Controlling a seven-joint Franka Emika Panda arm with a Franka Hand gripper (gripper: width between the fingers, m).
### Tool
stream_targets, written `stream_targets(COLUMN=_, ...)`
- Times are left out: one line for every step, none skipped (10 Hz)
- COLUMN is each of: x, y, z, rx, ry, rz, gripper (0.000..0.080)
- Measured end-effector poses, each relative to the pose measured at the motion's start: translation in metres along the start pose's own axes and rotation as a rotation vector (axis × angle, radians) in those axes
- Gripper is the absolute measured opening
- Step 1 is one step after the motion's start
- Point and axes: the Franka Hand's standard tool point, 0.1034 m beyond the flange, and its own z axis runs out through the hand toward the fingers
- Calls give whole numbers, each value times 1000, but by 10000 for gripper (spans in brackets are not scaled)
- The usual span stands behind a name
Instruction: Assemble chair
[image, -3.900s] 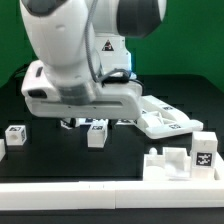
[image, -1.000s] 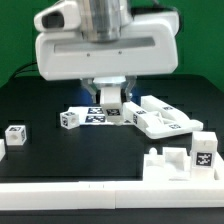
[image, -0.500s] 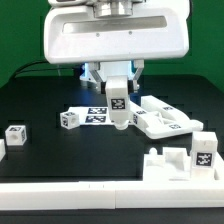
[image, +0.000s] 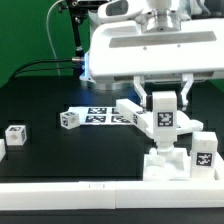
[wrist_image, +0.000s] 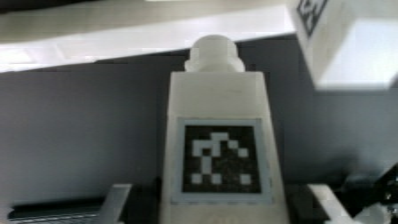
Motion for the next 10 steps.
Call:
stream_targets(x=2, y=2, z=-1, rx=-1, ry=-1, rz=5, gripper=285)
stream_targets(x=0, y=1, z=0, rx=-1, ry=-4, rz=2, gripper=285)
stream_targets(x=-11, y=1, z=4, rx=-10, ry=-20, rz=-12, gripper=285)
stream_targets(x=-18, y=-4, z=8, rx=-17, ry=-38, rz=-35, gripper=285)
stream_targets(x=-23, y=-2, z=12, rx=-28, ry=-33, rz=-51, gripper=285)
stream_targets(x=-29, y=1, z=17, rx=-35, ry=-32, rz=-56, gripper=285)
stream_targets(x=-31, y=-1, z=18, rx=-33, ry=-35, rz=-58, gripper=285)
stream_targets(x=-31, y=-1, z=18, rx=-33, ry=-35, rz=-58, gripper=285)
stream_targets(x=-31, y=1, z=18, rx=-35, ry=-35, rz=-57, gripper=285)
stream_targets(x=-31, y=1, z=19, rx=-36, ry=-30, rz=-57, gripper=285)
